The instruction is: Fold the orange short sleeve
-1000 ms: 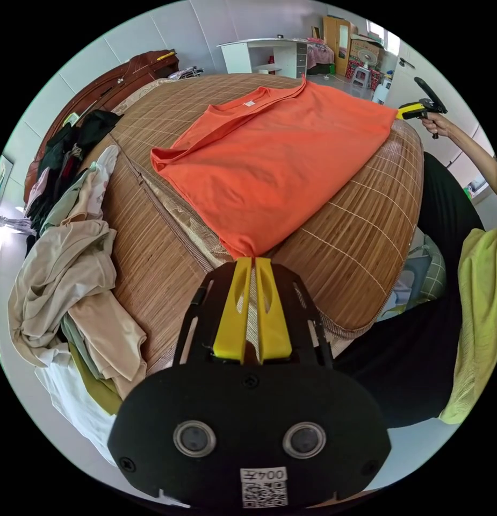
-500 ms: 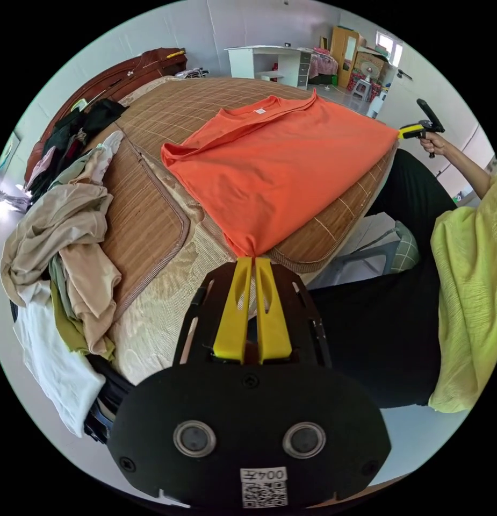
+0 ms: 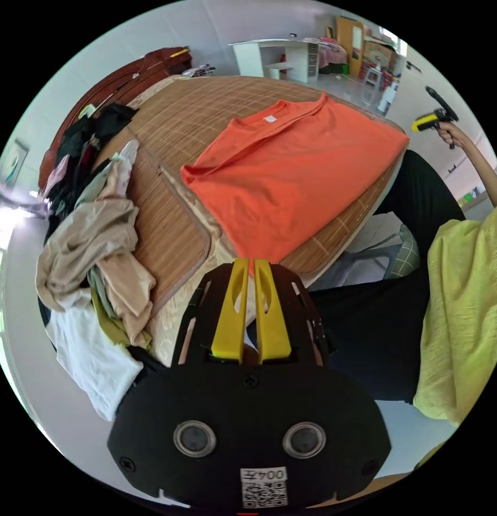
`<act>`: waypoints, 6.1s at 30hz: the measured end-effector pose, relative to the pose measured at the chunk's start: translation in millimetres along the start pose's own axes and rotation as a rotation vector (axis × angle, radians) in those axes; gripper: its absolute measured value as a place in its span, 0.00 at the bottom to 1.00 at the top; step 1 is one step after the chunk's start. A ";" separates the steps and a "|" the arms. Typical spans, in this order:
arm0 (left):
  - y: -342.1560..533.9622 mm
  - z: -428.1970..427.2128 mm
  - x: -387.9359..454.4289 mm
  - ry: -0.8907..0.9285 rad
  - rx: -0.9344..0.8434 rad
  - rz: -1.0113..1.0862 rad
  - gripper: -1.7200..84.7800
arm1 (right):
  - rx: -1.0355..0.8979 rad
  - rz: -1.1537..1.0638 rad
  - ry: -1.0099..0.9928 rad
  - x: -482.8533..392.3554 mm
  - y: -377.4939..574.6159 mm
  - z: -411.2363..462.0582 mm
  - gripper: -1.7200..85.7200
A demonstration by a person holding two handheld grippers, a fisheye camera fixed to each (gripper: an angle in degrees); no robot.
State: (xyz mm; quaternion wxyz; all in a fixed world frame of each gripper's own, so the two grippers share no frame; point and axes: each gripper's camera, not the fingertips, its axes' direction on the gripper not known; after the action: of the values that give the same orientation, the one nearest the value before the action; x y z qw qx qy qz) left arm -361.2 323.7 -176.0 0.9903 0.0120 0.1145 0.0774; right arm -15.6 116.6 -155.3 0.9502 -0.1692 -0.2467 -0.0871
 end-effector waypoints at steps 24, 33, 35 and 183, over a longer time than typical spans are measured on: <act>-83.7 171.5 55.6 -0.080 -0.216 0.099 0.02 | -0.387 -0.145 0.164 -55.3 -151.8 73.3 0.01; -97.5 209.0 33.9 0.009 -0.268 0.096 0.02 | -0.393 -0.135 0.112 -40.4 -144.7 74.7 0.01; -100.9 217.1 24.6 0.037 -0.285 0.069 0.02 | -0.390 -0.150 0.120 -40.5 -138.2 75.5 0.01; -44.7 141.8 120.6 -0.666 -0.055 0.480 0.12 | -0.159 -0.214 0.134 -83.5 -171.7 -95.9 0.03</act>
State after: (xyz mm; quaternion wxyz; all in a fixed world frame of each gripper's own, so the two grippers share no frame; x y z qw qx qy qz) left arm -206.0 297.5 -66.9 0.9271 0.0362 -0.2205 0.3011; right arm -88.3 -70.8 -227.8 0.9334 -0.2106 -0.1918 -0.2182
